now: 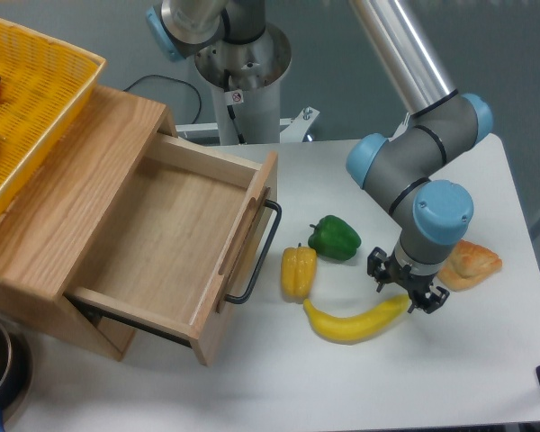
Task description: Pick up the banana
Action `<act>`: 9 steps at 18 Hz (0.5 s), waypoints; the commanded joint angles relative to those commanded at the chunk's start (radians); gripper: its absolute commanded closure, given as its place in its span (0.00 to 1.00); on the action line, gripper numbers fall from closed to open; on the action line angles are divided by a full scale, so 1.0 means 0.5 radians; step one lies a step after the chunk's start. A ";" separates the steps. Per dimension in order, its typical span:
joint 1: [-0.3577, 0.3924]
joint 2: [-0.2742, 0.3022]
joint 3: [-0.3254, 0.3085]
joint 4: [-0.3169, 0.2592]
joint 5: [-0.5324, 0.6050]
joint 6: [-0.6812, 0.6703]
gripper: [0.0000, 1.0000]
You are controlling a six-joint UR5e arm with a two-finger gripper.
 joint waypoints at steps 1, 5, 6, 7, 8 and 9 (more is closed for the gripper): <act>0.000 0.000 0.000 0.000 0.000 0.000 0.28; -0.003 -0.025 0.000 0.012 0.000 0.000 0.28; -0.003 -0.031 0.000 0.015 0.000 0.000 0.28; -0.015 -0.037 0.000 0.018 0.006 0.000 0.28; -0.031 -0.040 0.000 0.018 0.012 0.000 0.27; -0.037 -0.046 0.000 0.018 0.012 -0.003 0.27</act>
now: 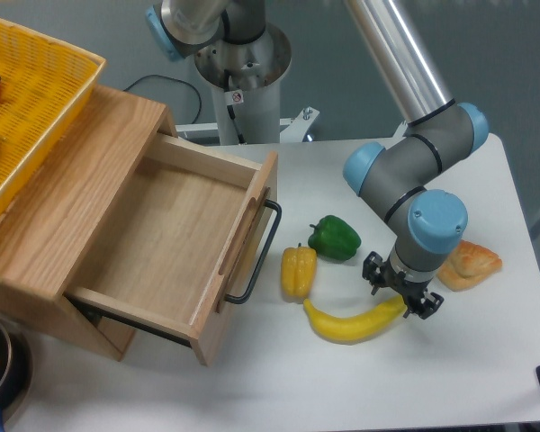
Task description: Pick up the banana
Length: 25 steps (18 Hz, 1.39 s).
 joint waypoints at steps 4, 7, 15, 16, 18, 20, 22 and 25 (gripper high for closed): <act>0.000 -0.012 0.000 0.009 0.015 0.000 0.29; 0.000 -0.025 -0.003 0.025 0.037 0.000 0.46; 0.003 -0.028 0.006 0.018 0.040 0.000 0.95; 0.009 -0.025 0.012 0.018 0.040 0.003 0.96; 0.015 -0.006 0.015 0.015 0.040 0.006 0.97; 0.015 0.024 0.021 0.012 0.043 0.003 0.97; 0.021 0.073 0.021 0.000 0.067 0.006 0.97; 0.052 0.150 0.031 -0.037 0.074 0.006 0.98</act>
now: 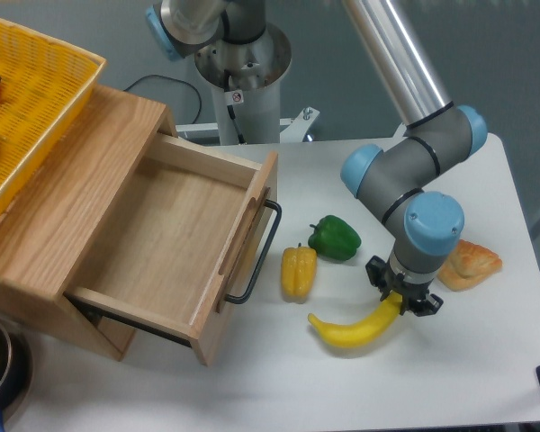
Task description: Pick up the banana
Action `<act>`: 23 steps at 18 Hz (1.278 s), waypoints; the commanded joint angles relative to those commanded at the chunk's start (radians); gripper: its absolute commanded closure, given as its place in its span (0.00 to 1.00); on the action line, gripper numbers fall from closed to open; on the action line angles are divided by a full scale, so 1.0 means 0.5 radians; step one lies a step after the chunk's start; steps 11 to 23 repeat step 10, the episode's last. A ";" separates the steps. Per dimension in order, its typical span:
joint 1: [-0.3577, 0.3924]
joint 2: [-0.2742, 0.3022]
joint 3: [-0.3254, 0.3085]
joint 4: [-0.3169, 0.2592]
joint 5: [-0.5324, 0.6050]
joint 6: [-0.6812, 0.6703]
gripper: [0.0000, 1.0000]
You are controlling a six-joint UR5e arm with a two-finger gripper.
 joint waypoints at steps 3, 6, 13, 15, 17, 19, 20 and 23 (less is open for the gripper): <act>0.025 0.058 0.092 -0.226 0.003 0.003 0.98; 0.040 0.089 0.227 -0.457 0.003 0.003 0.99; 0.058 0.108 0.298 -0.552 0.003 0.003 1.00; 0.058 0.108 0.298 -0.552 0.003 0.003 1.00; 0.058 0.108 0.298 -0.552 0.003 0.003 1.00; 0.058 0.108 0.298 -0.552 0.003 0.003 1.00; 0.058 0.108 0.298 -0.552 0.003 0.003 1.00; 0.058 0.108 0.298 -0.552 0.003 0.003 1.00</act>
